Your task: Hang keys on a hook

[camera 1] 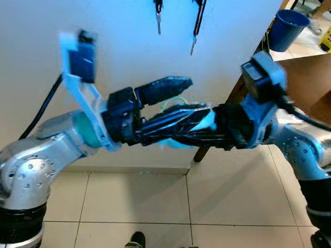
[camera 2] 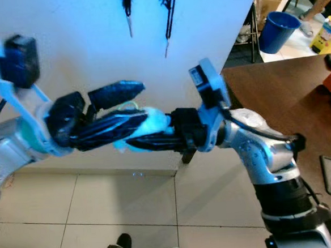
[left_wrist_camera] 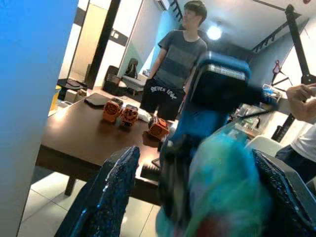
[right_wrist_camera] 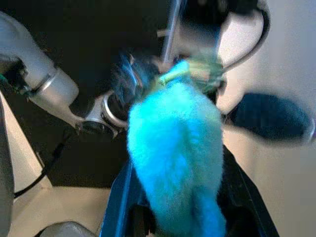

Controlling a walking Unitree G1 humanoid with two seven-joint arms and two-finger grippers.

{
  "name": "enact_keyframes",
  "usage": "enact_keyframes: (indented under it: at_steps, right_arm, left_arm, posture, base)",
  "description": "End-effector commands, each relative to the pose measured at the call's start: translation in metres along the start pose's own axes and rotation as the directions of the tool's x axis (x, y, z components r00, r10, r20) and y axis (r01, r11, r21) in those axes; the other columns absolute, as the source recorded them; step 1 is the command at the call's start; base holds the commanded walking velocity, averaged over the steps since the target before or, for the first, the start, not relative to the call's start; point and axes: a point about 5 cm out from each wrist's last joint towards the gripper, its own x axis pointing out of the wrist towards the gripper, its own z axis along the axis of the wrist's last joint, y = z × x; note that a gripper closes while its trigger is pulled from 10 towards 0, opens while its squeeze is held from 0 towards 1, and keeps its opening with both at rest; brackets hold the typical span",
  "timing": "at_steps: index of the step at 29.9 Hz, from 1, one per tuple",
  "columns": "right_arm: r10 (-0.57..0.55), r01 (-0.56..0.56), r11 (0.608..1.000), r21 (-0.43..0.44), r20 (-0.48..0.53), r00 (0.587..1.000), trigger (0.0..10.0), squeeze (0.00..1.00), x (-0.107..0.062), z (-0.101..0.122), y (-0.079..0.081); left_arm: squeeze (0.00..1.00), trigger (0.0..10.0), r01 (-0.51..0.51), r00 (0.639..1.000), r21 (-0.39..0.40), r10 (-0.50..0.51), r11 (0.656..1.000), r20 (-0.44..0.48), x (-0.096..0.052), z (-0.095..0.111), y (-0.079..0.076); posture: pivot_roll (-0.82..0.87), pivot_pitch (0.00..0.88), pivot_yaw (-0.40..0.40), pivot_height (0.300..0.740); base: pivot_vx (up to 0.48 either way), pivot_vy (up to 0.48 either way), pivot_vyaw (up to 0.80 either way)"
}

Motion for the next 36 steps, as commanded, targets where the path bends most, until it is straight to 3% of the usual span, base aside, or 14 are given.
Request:
enact_keyframes:
  at_steps: [1,3,7,10,22,36]
  right_arm:
    - [0.037,-0.034,0.999,-0.033,0.063,0.997,0.0,0.00,0.000,0.013,0.004]
    - [0.024,-0.016,0.997,-0.074,0.106,0.994,0.0,0.00,-0.002,0.025,0.002]
    - [-0.016,0.027,0.994,-0.102,0.102,0.995,0.0,0.00,-0.003,0.029,-0.003]
    - [-0.068,0.074,0.993,-0.097,0.058,0.996,0.0,0.00,-0.002,0.022,-0.010]
    - [-0.110,0.106,0.993,-0.045,-0.109,0.988,0.0,0.00,-0.003,-0.003,-0.009]
    - [-0.172,0.167,0.985,-0.041,-0.155,0.973,0.0,0.00,-0.005,-0.010,-0.015]
  left_arm:
    - [0.00,10.0,-0.045,0.998,-0.011,0.044,0.999,-0.046,-0.004,-0.010,0.007]
    - [0.00,10.0,-0.061,0.996,-0.037,0.058,0.997,-0.061,-0.007,-0.017,0.010]
    - [0.00,10.0,-0.043,0.997,-0.059,0.039,0.997,-0.061,-0.008,-0.021,0.007]
    - [0.00,10.0,-0.009,0.999,-0.057,0.006,0.998,-0.047,-0.006,-0.020,0.002]
    - [0.00,10.0,-0.005,0.998,-0.013,0.006,1.000,0.064,-0.003,-0.001,0.003]
    - [0.00,10.0,0.008,0.997,0.004,-0.009,1.000,0.076,-0.003,0.004,-0.002]
  posture:
    - [0.01,0.108,-0.021,0.740]
    - [0.01,0.109,-0.018,0.740]
    - [0.01,0.111,-0.017,0.740]
    - [0.01,0.108,-0.017,0.740]
    - [0.01,0.118,-0.019,0.740]
    - [0.01,0.128,-0.024,0.740]
  base:
    - [0.000,0.000,0.00]
    - [0.000,0.000,0.00]
    - [0.000,0.000,0.00]
    - [0.000,0.000,0.00]
    - [0.000,0.000,0.00]
    - [0.000,0.000,0.00]
